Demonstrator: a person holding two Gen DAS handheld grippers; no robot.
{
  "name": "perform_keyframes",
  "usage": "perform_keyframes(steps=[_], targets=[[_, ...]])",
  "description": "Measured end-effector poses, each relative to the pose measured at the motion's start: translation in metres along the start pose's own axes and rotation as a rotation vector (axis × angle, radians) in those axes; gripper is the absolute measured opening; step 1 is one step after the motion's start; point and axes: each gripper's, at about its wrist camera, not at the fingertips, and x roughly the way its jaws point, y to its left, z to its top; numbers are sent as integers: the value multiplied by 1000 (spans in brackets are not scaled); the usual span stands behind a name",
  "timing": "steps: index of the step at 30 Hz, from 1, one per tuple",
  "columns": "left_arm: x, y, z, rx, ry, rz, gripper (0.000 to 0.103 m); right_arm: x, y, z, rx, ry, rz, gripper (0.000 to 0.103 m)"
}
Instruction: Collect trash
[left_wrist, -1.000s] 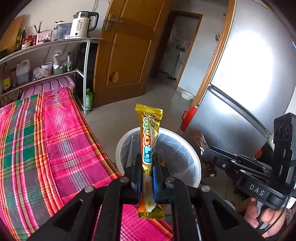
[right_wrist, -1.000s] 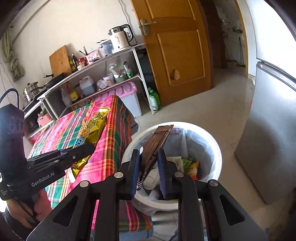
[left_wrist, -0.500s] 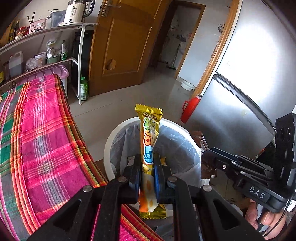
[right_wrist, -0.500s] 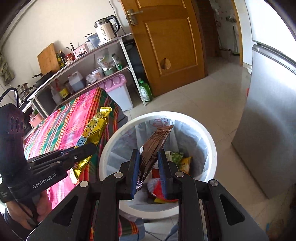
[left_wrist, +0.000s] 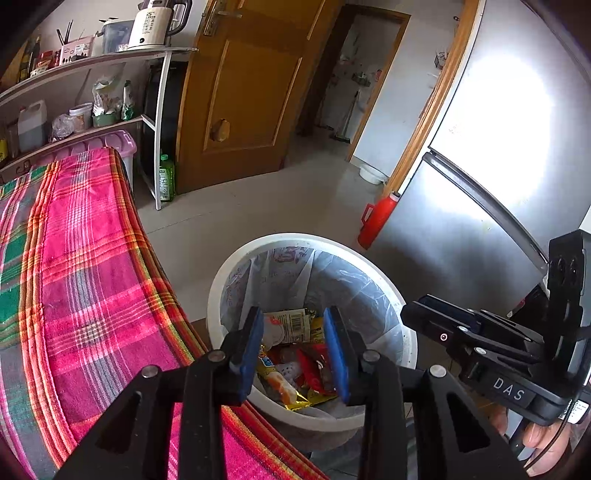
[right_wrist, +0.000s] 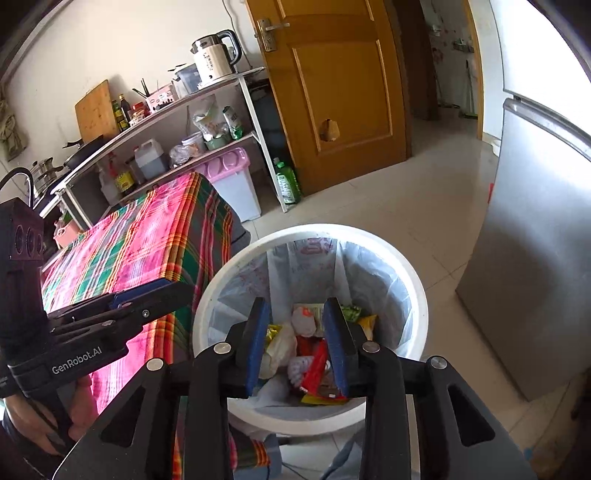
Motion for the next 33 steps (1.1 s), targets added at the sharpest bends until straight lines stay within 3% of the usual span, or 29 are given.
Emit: perform_keyframes(steps=[7, 19, 33], targets=[[-33, 1, -6, 10, -49, 10, 36, -25, 17, -3, -33, -41, -6, 36], [-97, 8, -30, 13, -140, 77, 45, -65, 52, -25, -92, -91, 3, 39], [-137, 5, -75, 32, -158, 142, 51, -98, 77, -67, -147, -111, 2, 40]])
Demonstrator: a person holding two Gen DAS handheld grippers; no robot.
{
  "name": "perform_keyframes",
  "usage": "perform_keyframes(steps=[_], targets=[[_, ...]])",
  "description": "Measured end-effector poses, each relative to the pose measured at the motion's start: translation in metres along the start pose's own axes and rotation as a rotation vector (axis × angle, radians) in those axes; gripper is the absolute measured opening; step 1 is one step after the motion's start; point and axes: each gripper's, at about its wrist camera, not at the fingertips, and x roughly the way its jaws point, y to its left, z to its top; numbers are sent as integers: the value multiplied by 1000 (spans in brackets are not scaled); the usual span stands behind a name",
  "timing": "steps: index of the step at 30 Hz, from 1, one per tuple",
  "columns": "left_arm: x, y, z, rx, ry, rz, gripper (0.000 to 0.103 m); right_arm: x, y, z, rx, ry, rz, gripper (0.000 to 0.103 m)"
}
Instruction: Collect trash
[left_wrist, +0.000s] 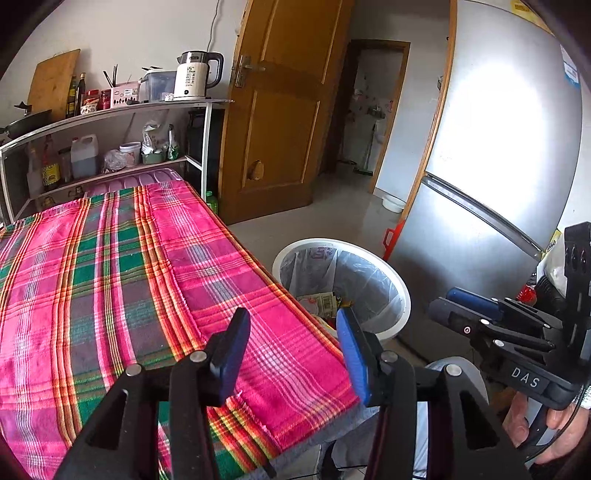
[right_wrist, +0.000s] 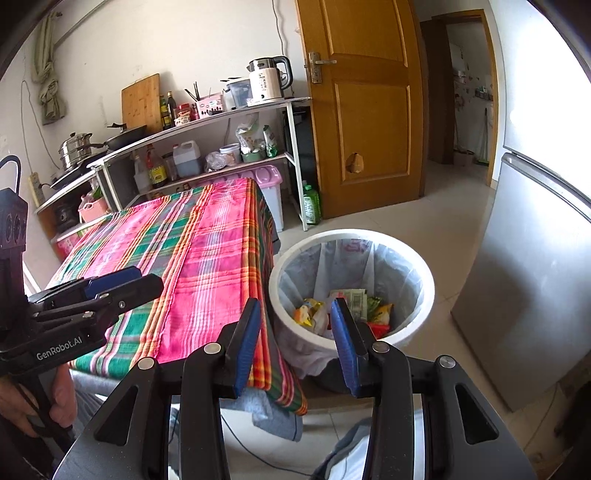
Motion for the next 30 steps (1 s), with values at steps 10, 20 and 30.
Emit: perform_keyframes(steps=[10, 20, 30], targets=[[-26, 0, -24, -9, -15, 37, 51, -22, 14, -16, -20, -24, -8, 49], [-41, -7, -30, 0, -35, 41, 51, -35, 17, -21, -17, -42, -18, 49], [-47, -11, -32, 4, -49, 42, 54, -42, 18, -24, -16, -58, -18, 49]])
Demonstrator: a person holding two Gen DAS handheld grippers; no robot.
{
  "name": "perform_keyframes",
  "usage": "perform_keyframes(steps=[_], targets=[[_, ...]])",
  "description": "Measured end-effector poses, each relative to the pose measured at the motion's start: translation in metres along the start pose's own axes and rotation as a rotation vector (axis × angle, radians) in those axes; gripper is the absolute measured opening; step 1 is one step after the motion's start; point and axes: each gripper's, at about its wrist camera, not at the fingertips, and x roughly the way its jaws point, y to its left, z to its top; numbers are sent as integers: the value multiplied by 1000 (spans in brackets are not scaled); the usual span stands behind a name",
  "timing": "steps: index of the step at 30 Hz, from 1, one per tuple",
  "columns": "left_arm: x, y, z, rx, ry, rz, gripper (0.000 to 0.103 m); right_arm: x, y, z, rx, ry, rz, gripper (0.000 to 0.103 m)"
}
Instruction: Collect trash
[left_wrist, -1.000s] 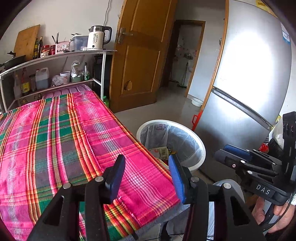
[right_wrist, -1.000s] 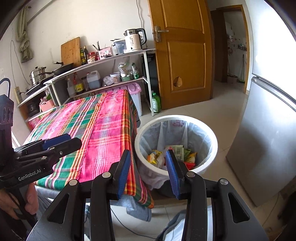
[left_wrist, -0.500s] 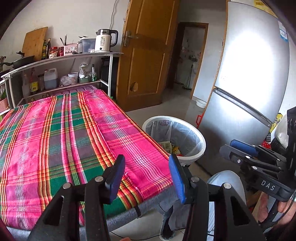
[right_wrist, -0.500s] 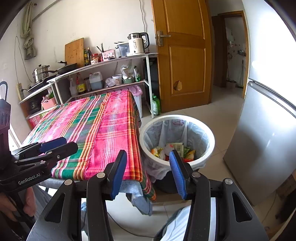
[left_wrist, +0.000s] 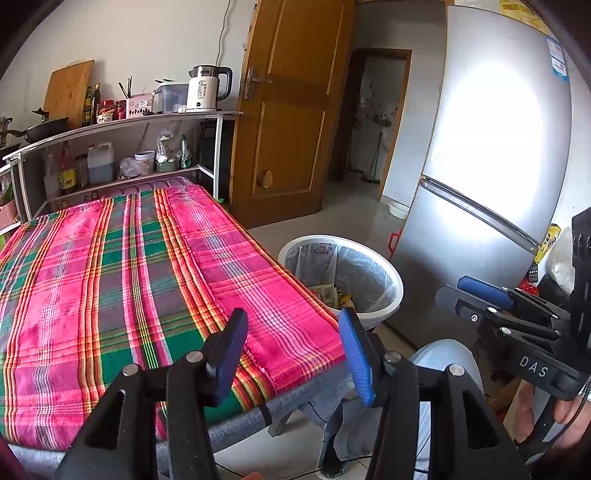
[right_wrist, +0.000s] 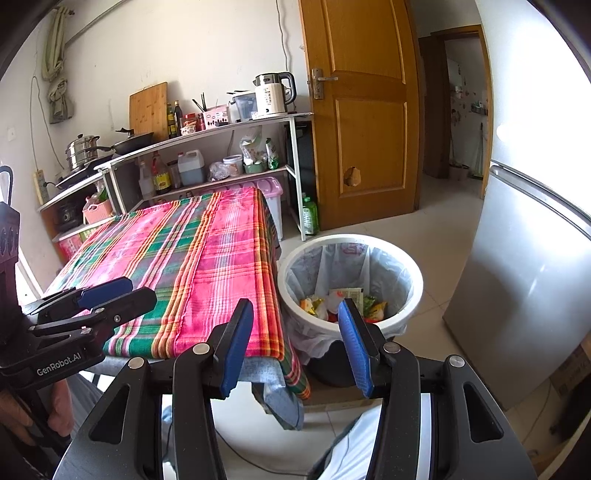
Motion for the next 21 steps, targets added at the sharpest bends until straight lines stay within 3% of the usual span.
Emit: perform_keyframes(steps=[21], targets=[[4, 1, -2, -8, 9, 9, 54, 2, 0, -1, 2, 11, 1, 49]])
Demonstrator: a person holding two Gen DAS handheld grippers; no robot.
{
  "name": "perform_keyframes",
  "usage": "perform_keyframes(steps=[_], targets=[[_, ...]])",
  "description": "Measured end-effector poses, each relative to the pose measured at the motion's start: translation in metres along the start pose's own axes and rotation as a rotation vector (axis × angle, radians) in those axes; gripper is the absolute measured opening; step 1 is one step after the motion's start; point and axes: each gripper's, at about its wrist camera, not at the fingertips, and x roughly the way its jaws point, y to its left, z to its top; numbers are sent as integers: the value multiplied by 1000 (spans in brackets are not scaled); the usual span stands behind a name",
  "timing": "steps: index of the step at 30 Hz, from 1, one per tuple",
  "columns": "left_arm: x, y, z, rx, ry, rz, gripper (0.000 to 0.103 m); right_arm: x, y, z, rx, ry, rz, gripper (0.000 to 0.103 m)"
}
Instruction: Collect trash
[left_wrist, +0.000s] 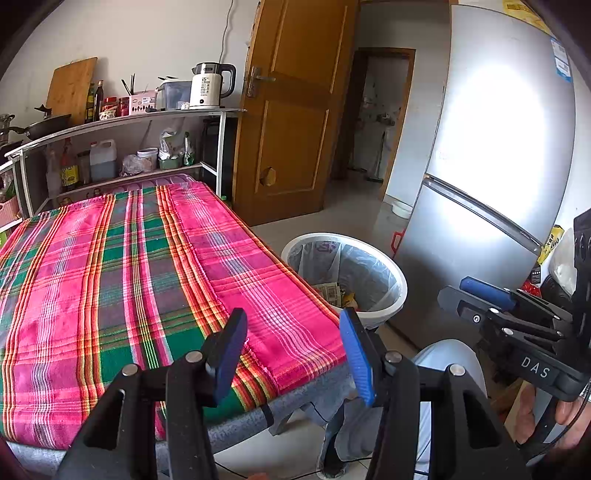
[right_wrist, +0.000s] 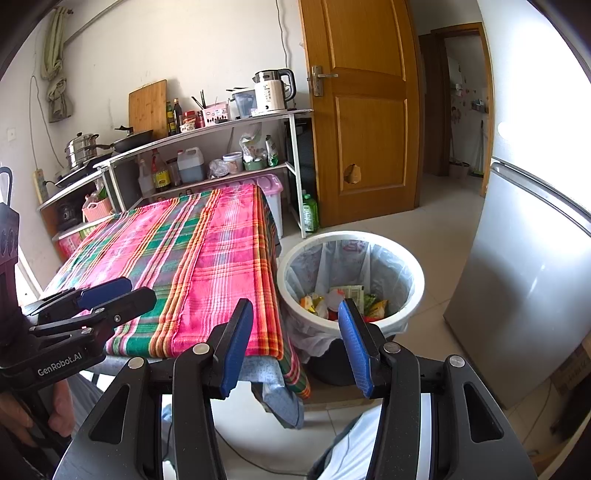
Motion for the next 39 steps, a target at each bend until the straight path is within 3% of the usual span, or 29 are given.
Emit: perform_keyframes(steps=[39], targets=[[-1, 0, 0, 1, 3, 8, 55, 5, 1, 0, -3, 5, 0, 49]])
